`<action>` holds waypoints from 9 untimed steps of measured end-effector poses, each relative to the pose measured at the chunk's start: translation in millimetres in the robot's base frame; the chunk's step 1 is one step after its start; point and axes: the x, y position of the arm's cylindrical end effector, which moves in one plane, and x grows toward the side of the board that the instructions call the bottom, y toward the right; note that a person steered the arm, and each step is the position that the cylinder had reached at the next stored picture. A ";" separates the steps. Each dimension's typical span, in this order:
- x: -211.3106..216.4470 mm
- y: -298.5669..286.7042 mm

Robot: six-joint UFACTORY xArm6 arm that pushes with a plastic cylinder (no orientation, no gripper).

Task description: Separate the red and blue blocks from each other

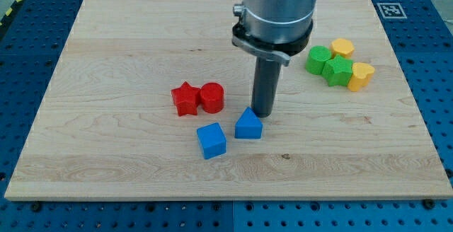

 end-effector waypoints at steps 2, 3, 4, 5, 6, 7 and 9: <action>24.2 -26.8; 22.5 -45.9; 22.5 -84.1; 22.5 -117.8; 26.6 -131.4; 39.6 -131.2; 43.1 -103.0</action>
